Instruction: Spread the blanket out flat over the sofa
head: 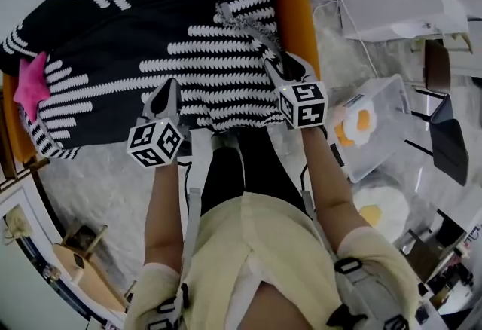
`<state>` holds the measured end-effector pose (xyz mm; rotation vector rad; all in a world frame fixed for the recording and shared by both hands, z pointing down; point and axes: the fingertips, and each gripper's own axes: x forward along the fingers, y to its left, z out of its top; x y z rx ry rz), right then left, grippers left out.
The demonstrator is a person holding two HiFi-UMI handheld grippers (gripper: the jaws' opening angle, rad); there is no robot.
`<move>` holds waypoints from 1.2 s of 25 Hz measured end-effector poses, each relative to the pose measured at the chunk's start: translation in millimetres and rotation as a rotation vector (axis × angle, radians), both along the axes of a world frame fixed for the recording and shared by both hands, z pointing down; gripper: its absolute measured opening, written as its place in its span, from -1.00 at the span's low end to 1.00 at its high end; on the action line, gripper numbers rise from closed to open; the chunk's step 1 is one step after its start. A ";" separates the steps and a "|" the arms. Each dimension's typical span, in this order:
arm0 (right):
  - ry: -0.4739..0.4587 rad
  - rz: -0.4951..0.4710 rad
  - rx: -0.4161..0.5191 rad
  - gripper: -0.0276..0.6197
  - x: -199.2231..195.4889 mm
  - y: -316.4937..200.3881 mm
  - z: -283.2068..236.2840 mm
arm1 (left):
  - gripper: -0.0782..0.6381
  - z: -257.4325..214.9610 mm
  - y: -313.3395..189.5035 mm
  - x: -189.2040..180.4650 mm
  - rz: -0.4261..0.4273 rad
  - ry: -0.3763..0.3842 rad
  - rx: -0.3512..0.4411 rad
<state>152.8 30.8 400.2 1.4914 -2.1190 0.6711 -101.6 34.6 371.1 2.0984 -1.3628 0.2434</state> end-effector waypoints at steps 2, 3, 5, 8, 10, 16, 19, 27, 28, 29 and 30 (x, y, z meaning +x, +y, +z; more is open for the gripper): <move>-0.008 0.011 0.005 -0.34 0.0 12.9 -9.7 | -0.78 -9.1 6.3 -3.5 -0.010 0.018 0.008; -0.010 0.014 0.007 -0.35 0.1 19.1 -14.0 | -0.78 -13.6 9.3 -5.1 -0.014 0.028 0.012; -0.007 0.017 0.010 -0.35 -0.4 30.4 -21.5 | -0.78 -21.6 15.1 -9.1 -0.019 0.045 0.020; -0.004 0.025 0.021 -0.37 -0.8 43.0 -33.0 | -0.78 -31.1 22.1 -13.7 -0.014 0.064 0.026; -0.003 0.030 0.030 -0.37 0.0 50.7 -41.6 | -0.78 -36.0 27.2 -13.0 -0.006 0.075 0.023; -0.021 0.023 0.065 -0.41 -7.2 67.1 -65.5 | -0.78 -49.2 44.8 -13.0 -0.006 0.137 0.012; -0.024 0.010 0.067 -0.43 -12.4 77.7 -73.9 | -0.78 -56.3 55.3 -11.8 0.001 0.157 0.008; -0.072 0.006 0.099 -0.57 -25.4 93.2 -100.0 | -0.78 -84.1 63.5 -19.3 0.011 0.107 0.034; -0.084 0.006 0.103 -0.59 -26.8 94.3 -103.2 | -0.78 -87.9 63.3 -19.6 0.015 0.093 0.043; -0.093 0.006 0.109 -0.63 -28.3 95.1 -106.0 | -0.78 -91.6 63.0 -19.8 0.019 0.080 0.053; -0.096 0.005 0.115 -0.68 -29.8 95.6 -108.7 | -0.78 -95.0 62.8 -20.0 0.024 0.071 0.063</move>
